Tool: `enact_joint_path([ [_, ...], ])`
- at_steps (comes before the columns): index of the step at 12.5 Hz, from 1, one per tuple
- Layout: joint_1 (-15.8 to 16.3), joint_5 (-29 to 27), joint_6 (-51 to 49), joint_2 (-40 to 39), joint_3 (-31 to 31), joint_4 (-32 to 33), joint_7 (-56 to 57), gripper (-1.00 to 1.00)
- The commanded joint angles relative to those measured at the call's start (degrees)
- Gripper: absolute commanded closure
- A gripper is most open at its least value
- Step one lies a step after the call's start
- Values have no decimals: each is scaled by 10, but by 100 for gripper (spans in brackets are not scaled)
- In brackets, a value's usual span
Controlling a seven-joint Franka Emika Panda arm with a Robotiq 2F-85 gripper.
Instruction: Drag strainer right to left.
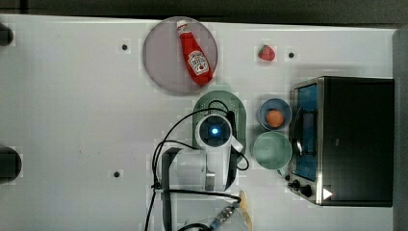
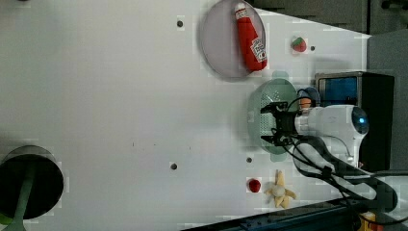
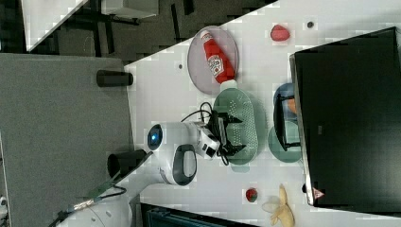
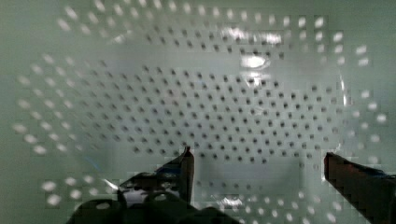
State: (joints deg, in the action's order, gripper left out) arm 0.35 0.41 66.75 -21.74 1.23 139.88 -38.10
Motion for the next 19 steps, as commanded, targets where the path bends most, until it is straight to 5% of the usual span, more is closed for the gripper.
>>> enact_joint_path([
  [1,27,10,14,15,-20,0,-66,-100],
  [13,147,10,8,2,-60,-13,-229,-100],
  [19,198,8,4,-39,-63,-72,-292,-100],
])
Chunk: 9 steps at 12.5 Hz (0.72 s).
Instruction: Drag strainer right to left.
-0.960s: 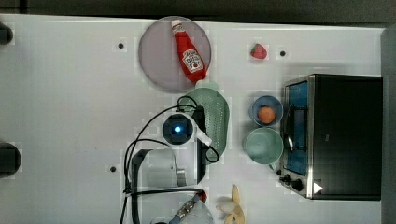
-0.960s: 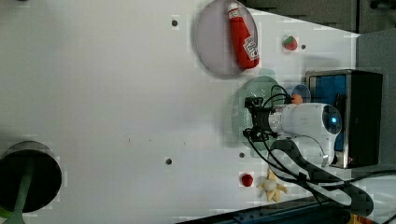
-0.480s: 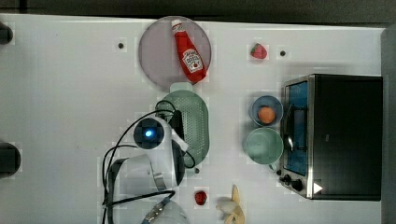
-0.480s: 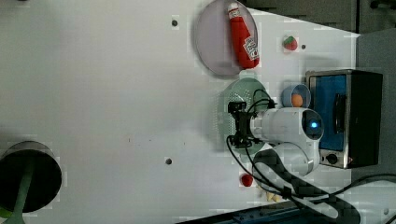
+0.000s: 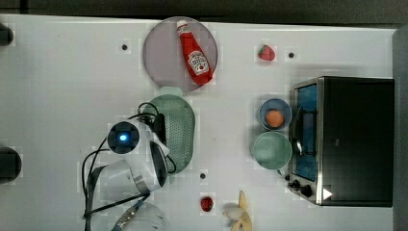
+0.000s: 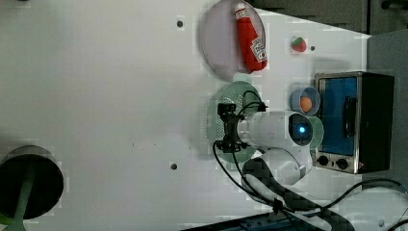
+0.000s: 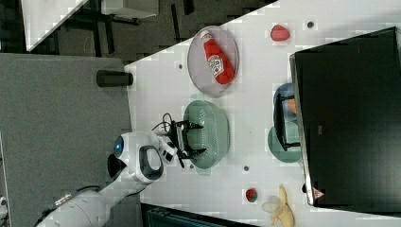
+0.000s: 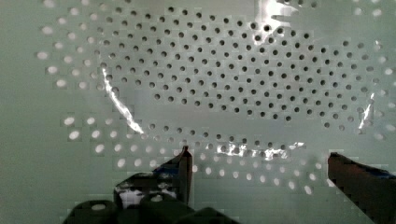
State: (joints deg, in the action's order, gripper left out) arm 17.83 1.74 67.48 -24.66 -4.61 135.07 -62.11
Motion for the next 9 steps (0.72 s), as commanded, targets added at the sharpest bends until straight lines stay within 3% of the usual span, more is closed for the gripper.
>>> enact_joint_path([
  [1,31,-8,-10,-18,-4,-36,-57,-100],
  [9,100,-62,-83,-70,-8,-150,-61,-100],
])
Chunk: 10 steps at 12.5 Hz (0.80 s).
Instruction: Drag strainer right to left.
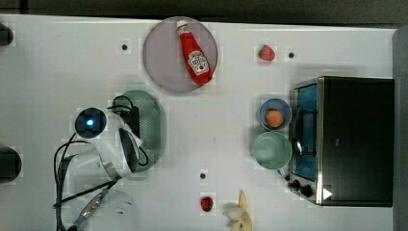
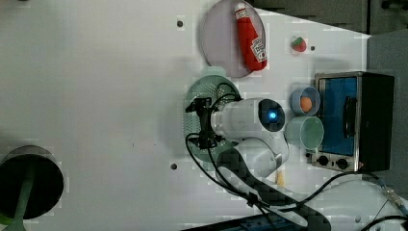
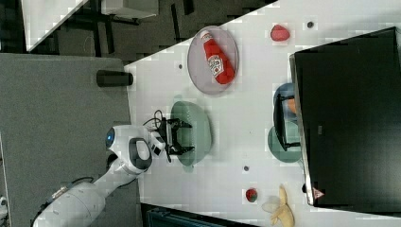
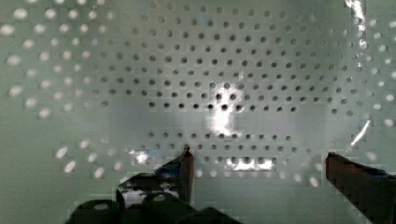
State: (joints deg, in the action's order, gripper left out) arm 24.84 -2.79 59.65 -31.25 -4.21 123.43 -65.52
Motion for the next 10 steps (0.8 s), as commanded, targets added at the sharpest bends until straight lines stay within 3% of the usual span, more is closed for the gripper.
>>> enact_joint_path([
  [1,38,-19,-5,-13,-12,-48,-33,-100],
  [10,113,-48,-12,-80,-14,-158,-151,-100],
])
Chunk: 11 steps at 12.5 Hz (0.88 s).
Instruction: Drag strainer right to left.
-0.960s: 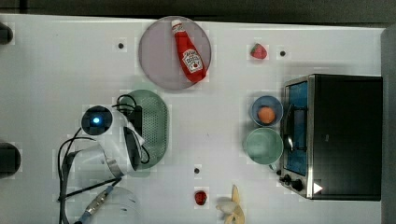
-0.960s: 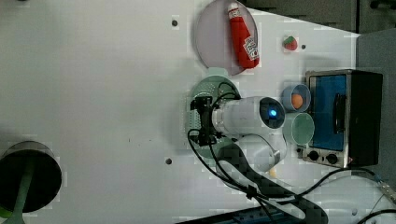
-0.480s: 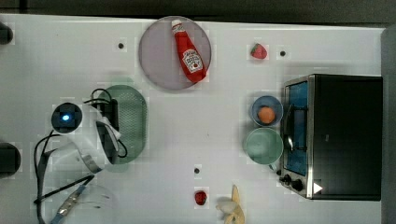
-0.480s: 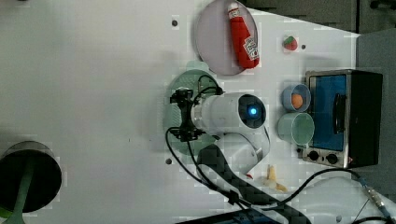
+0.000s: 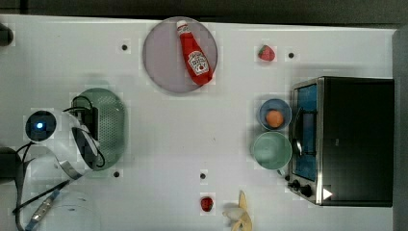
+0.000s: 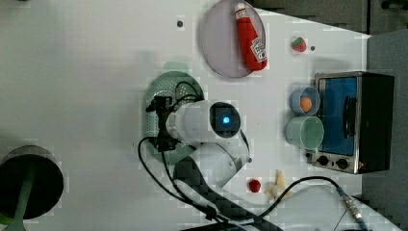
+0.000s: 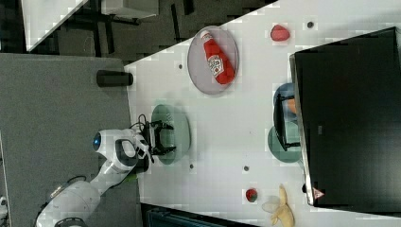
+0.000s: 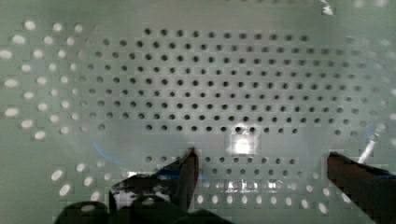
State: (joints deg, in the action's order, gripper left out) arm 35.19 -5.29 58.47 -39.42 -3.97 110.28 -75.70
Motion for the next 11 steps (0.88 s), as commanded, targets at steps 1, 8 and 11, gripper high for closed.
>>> enact_joint_path([
  [1,15,-27,1,-5,-16,-35,-49,-100],
  [8,31,-39,-56,17,-5,-64,7,-100],
  [11,28,-38,-180,110,37,-63,129,-100],
])
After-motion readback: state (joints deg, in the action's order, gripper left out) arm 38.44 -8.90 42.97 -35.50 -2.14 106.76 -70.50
